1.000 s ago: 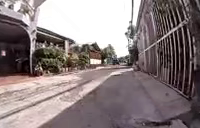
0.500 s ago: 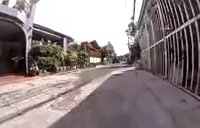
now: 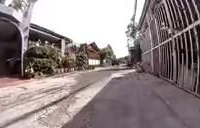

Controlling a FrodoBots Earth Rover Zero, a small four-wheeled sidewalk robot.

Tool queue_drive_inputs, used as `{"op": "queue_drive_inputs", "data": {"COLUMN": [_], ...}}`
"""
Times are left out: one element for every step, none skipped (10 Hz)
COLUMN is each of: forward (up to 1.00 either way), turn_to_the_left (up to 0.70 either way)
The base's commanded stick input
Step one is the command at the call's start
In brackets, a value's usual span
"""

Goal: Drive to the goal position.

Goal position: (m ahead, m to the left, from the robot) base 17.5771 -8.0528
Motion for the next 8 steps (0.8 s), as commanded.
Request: {"op": "queue_drive_inputs", "data": {"forward": [0.70, 0.70, 0.70, 0.70, 0.70, 0.70, 0.70, 0.70], "turn_to_the_left": [0.00, 0.00, 0.00, 0.00, 0.00, 0.00, -0.07, -0.28]}}
